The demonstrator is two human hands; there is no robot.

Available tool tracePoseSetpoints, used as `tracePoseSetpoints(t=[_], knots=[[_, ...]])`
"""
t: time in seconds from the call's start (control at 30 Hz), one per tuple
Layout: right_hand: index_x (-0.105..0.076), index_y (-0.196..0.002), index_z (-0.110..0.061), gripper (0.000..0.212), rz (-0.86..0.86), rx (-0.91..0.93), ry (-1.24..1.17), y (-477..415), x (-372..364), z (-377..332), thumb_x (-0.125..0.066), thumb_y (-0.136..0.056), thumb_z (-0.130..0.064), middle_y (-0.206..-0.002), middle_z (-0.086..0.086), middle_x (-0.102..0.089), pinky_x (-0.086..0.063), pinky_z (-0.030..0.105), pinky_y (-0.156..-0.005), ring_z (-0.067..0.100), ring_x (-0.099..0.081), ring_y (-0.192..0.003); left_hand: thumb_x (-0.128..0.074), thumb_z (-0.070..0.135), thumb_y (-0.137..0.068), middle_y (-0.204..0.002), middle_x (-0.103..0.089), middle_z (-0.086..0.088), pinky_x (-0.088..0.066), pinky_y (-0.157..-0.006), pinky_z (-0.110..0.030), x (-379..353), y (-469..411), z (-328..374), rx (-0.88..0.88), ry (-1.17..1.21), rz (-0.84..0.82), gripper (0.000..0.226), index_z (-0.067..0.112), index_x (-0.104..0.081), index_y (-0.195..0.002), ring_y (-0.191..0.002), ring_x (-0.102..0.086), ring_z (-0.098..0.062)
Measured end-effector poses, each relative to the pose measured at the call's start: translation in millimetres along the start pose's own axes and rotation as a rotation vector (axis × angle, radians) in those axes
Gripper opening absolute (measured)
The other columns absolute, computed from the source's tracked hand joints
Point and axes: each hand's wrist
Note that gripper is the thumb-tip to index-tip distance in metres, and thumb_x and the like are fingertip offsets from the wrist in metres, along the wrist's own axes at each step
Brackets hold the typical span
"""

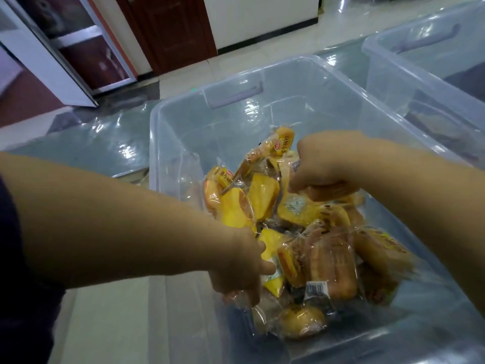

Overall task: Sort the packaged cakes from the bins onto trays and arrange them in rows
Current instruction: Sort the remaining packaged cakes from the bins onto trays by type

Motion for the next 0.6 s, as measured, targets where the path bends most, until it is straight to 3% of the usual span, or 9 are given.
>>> tracePoseSetpoints(t=[0.17,0.3,0.37,0.5,0.6], knots=[[-0.042,-0.069,-0.021,0.044,0.007,0.008,-0.008,1,2,0,-0.067,-0.073,-0.057,-0.073,-0.001,-0.046,-0.042,0.033,-0.071,0.029,-0.054,-0.084,-0.057,0.032,-0.092,-0.141,-0.027,-0.007,-0.051,-0.079,-0.039,5,-5,0,-0.009,0.021,0.0,0.05,0.041,-0.04,-0.138,-0.115,-0.04,-0.035],[-0.043,-0.068,-0.021,0.042,0.039,0.026,-0.038,4,9,2,-0.067,-0.072,-0.055,-0.07,-0.004,-0.046,-0.041,0.032,-0.069,0.027,-0.053,-0.081,-0.056,0.026,-0.092,-0.129,-0.032,-0.005,-0.048,-0.066,-0.034,12,10,-10,0.131,0.227,0.059,0.044,0.037,-0.046,-0.134,-0.102,-0.046,-0.028],[-0.045,-0.073,-0.021,0.041,0.067,0.025,-0.071,5,14,2,-0.069,-0.072,-0.054,-0.072,-0.006,-0.045,-0.041,0.033,-0.071,0.026,-0.051,-0.083,-0.056,0.028,-0.092,-0.126,-0.033,-0.003,-0.05,-0.068,-0.037,18,24,-17,0.191,0.347,0.124,0.038,0.035,-0.049,-0.129,-0.1,-0.049,-0.027],[-0.052,-0.091,-0.023,0.043,0.202,0.002,-0.141,7,27,3,-0.071,-0.068,-0.054,-0.082,-0.002,-0.053,-0.039,0.032,-0.066,0.024,-0.053,-0.082,-0.05,0.036,-0.094,-0.133,-0.033,0.001,-0.047,-0.085,-0.042,19,60,-23,0.352,0.563,0.359,0.034,0.036,-0.048,-0.128,-0.109,-0.047,-0.024],[-0.052,-0.093,-0.022,0.041,0.344,0.01,-0.212,13,38,0,-0.068,-0.072,-0.053,-0.087,0.0,-0.057,-0.035,0.029,-0.057,0.022,-0.052,-0.078,-0.052,0.035,-0.092,-0.133,-0.036,0.007,-0.041,-0.094,-0.033,15,95,-19,0.494,0.762,0.67,0.03,0.036,-0.053,-0.122,-0.113,-0.045,-0.014]])
Point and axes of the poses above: each hand's wrist, its own y-axis away from the middle knuckle, its own x-axis out of the back of the hand, z = x × y
